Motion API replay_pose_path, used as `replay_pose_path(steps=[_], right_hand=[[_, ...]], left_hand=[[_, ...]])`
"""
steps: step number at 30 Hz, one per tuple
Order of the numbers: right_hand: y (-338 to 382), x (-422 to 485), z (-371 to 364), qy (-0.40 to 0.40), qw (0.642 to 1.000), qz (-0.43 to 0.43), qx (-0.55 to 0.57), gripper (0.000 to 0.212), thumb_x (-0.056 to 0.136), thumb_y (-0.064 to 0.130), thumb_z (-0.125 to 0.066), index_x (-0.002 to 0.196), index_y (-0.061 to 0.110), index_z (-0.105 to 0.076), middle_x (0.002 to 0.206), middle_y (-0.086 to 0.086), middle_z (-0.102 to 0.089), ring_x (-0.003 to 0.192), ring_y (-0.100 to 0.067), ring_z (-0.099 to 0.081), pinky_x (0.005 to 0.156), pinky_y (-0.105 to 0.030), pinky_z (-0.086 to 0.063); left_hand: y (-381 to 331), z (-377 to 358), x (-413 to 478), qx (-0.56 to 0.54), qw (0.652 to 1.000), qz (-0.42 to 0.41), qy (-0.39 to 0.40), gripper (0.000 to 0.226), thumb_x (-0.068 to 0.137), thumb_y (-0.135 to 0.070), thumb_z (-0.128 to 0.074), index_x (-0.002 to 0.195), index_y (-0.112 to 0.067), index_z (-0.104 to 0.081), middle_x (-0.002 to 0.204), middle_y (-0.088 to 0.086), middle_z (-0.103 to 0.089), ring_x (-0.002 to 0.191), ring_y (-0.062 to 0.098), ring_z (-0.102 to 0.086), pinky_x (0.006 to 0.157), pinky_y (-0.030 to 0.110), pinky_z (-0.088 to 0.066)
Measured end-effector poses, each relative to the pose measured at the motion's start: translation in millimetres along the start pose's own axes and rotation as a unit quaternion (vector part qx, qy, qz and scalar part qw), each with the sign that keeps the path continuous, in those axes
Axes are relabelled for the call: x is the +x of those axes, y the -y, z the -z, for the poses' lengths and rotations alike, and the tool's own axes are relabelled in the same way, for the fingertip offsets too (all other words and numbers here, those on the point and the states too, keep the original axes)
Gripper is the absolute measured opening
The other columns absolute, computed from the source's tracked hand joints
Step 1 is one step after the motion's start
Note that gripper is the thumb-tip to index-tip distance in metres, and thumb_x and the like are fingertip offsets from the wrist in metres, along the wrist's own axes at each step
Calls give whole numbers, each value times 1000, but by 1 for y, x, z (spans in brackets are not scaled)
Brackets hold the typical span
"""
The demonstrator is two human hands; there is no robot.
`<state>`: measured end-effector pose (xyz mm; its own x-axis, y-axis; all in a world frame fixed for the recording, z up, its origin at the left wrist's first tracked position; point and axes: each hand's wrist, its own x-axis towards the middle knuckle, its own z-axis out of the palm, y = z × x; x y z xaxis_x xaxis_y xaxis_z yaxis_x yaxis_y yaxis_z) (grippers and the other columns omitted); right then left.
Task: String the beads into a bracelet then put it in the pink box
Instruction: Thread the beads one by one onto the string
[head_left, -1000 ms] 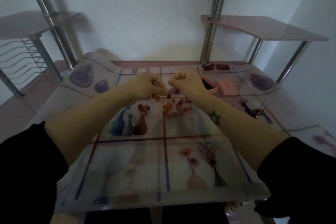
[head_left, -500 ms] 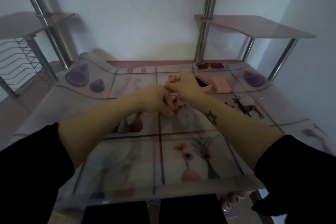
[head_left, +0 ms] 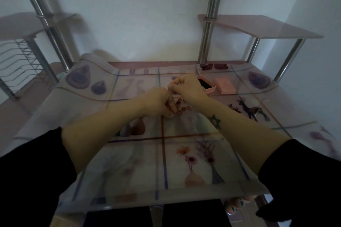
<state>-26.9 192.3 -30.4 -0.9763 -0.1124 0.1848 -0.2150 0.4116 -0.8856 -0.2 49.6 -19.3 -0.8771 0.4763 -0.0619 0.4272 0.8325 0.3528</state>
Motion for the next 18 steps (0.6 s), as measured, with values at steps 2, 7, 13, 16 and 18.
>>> replay_pose_path(steps=[2,7,13,16,18], right_hand=[[0,0,0,-1,1000,-3,0,10,85,11,-66,84,3,-72,101,-3,-70,96,-12,-65,71,-17,-48],[-2,1,-2,-9,1000,-14,8,11,86,12,-66,87,2,-71,99,-7,-71,95,-12,-63,73,-18,-47],[0,1,-5,-16,999,-23,15,11,87,15,-66,83,6,-72,85,-3,-72,88,-9,-65,65,-10,-41],[2,0,-6,-26,999,-7,22,11,86,14,-67,76,12,-69,76,1,-69,78,-10,-65,69,-16,-47],[3,-1,-7,-31,999,3,26,11,86,14,-68,75,16,-67,76,1,-68,76,-12,-65,75,-25,-53]], left_hand=[[0,1,-2,-6,1000,-8,-4,12,78,-25,-76,88,-31,-76,75,-24,-60,68,-12,-51,59,-2,-33],[5,12,-7,-65,997,14,-50,12,81,-21,-73,86,-32,-74,74,-20,-65,65,-11,-57,58,1,-37],[17,19,-12,-239,959,126,-86,11,90,-23,-65,95,-17,-72,84,3,-71,69,10,-60,58,17,-48],[20,21,-15,-394,897,171,-102,14,91,-17,-63,97,-8,-71,77,5,-68,60,6,-60,53,13,-50],[23,21,-15,-518,829,192,-93,15,92,-12,-60,101,-4,-69,78,5,-67,59,6,-61,55,14,-51]])
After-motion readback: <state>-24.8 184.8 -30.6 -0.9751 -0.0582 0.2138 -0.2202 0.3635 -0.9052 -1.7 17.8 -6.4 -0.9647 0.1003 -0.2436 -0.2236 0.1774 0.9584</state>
